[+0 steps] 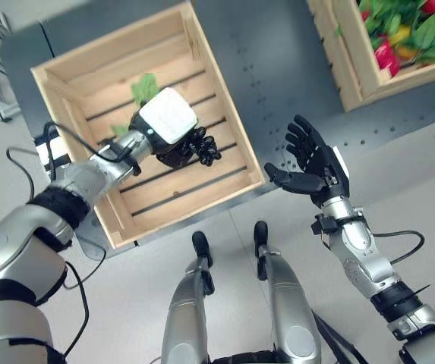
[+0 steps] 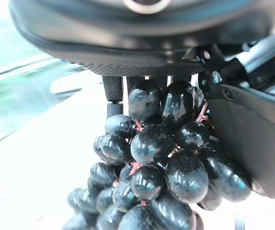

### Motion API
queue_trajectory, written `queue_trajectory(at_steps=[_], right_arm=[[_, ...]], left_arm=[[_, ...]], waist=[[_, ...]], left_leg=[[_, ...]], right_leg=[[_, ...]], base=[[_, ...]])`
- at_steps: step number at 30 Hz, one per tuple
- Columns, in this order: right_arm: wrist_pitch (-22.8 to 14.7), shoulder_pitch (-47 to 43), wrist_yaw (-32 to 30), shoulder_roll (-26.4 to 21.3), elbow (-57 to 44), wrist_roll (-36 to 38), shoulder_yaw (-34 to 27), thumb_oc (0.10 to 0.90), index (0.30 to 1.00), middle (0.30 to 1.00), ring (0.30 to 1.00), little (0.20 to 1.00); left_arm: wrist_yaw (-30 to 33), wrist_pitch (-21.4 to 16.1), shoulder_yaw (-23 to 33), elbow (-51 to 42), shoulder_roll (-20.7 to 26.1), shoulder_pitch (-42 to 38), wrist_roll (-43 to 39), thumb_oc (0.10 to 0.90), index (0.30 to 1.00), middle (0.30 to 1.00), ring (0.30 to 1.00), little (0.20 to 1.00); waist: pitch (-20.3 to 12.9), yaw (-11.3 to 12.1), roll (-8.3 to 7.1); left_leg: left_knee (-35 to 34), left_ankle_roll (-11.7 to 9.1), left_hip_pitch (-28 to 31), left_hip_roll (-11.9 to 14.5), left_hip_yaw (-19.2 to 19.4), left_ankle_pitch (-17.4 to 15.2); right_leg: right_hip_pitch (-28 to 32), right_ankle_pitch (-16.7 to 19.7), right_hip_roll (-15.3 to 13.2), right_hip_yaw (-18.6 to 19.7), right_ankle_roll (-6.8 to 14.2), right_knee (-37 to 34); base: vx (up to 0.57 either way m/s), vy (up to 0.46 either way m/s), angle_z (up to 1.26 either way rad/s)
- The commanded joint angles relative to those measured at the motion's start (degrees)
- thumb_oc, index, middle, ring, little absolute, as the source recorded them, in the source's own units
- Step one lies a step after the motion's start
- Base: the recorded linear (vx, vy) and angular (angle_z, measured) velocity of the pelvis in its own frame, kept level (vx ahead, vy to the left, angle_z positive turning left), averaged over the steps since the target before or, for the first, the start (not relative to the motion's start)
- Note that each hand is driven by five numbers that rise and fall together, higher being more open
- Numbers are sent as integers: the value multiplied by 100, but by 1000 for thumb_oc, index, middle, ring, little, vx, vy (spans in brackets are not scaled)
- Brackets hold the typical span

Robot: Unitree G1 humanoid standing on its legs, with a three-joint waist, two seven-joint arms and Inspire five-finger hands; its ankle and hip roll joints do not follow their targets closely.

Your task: Pick up the fruits from the basket on one side to the basket on the other side

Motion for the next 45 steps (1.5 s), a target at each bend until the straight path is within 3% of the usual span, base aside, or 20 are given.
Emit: queue_trajectory(at_steps=[1, 3, 6, 9, 13, 15, 18, 19, 24, 32, 35, 38, 45], right_arm=[[-469, 3, 524, 152, -760, -25, -648, 800, 900, 900, 900, 900], [-384, 154, 648, 251, -712, -123, -684, 800, 900, 900, 900, 900], [-329, 350, 769, 430, -698, -253, -747, 800, 900, 900, 900, 900], [-163, 428, 867, 586, -717, -390, -742, 800, 900, 900, 900, 900], [-77, 484, 1075, 738, -691, -455, -685, 800, 900, 900, 900, 900], [-32, 501, 1261, 833, -660, -380, -561, 800, 900, 900, 900, 900], [64, 425, 1405, 959, -556, -272, -384, 800, 900, 900, 900, 900], [260, 306, 1547, 1033, -516, -186, -225, 800, 900, 900, 900, 900], [725, 23, 1663, 1121, -561, 46, 105, 800, 900, 900, 900, 900], [1028, -546, 1524, 1543, -348, 345, 553, 800, 900, 900, 900, 900], [1208, -692, 1606, 1596, -400, 941, 533, 800, 900, 900, 900, 900], [1345, -788, 1549, 1684, -306, 943, 540, 800, 900, 900, 900, 900], [1580, -920, 1450, 1838, -180, 1533, 492, 800, 900, 900, 900, 900]], left_arm=[[587, -114, 1360, -374, 177, 64, -1426, 400, 300, 300, 300, 300], [292, -309, 2196, -596, -252, 823, -2754, 400, 300, 300, 300, 300], [-230, -331, 2821, -989, -802, 1457, -3949, 400, 300, 300, 300, 300], [-677, -70, 3162, -1441, -1347, 1854, -4822, 400, 300, 300, 300, 300], [-1040, 6, 3427, -1793, -1899, 2159, -5964, 400, 300, 300, 300, 300], [-1497, 7, 3517, -1964, -2263, 2324, -6958, 400, 300, 300, 300, 300], [-1673, -72, 3499, -2014, -2542, 2415, -7314, 400, 300, 300, 300, 300], [-1779, -170, 3430, -1991, -2596, 2393, -7332, 400, 300, 300, 300, 300], [-2103, -77, 3321, -1952, -2535, 2225, -7645, 400, 300, 300, 300, 300], [-2682, -22, 3034, -1974, -2588, 1863, -7949, 400, 300, 300, 300, 300], [-2935, -58, 2929, -2035, -2553, 1746, -8147, 400, 300, 300, 300, 300], [-3051, -186, 2847, -2111, -2562, 1604, -8148, 400, 300, 300, 300, 300], [-3239, -57, 2651, -2452, -2574, 1346, -7993, 400, 300, 300, 300, 300]], waist=[[-230, 137, 38], [-598, 175, 109], [-949, 206, 170], [-1284, 228, 208], [-1673, 287, 234], [-1976, 335, 246], [-2217, 370, 272], [-2367, 400, 303], [-2583, 441, 365], [-2805, 589, 405], [-2866, 617, 394], [-2903, 620, 395], [-2962, 658, 368]], left_leg=[[207, -91, 455, -160, -70, -689], [-208, -129, 963, -165, -88, -637], [-652, -154, 1415, -158, -108, -568], [-1013, -170, 1778, -162, -157, -488], [-1338, -185, 2114, -148, -184, -428], [-1473, -188, 2304, -151, -215, -416], [-1608, -198, 2488, -132, -209, -390], [-1642, -212, 2573, -116, -208, -403], [-1642, -232, 2694, -86, -215, -459], [-1642, -250, 2790, -72, -384, -523], [-1642, -254, 2800, -49, -375, -515], [-1642, -253, 2818, -36, -378, -522], [-1642, -249, 2830, -25, -402, -540]], right_leg=[[870, -184, -135, -150, 143, -563], [1374, -170, -148, -191, 140, -936], [1814, -133, -140, -224, 150, -1300], [2162, -67, -114, -276, 156, -1597], [2509, -4, -113, -406, 166, -1882], [2732, 68, -112, -469, 174, -2096], [2912, 156, -110, -492, 182, -2292], [2960, 148, -110, -481, 191, -2292], [3117, 106, -100, -526, 184, -2292], [3367, 0, -113, -742, 158, -2292], [3392, 0, -116, -777, 153, -2292], [3414, -4, -121, -783, 153, -2292], [3447, -23, -128, -818, 153, -2292]], base=[[77, 42, -8], [136, 51, -9], [140, 25, 2], [118, 1, 6], [63, -29, 10], [46, -53, 17], [24, -47, 12], [-2, -35, -6], [-2, -16, -4], [0, -3, 2], [-4, -11, 13], [-1, -2, 2], [0, -1, 0]])
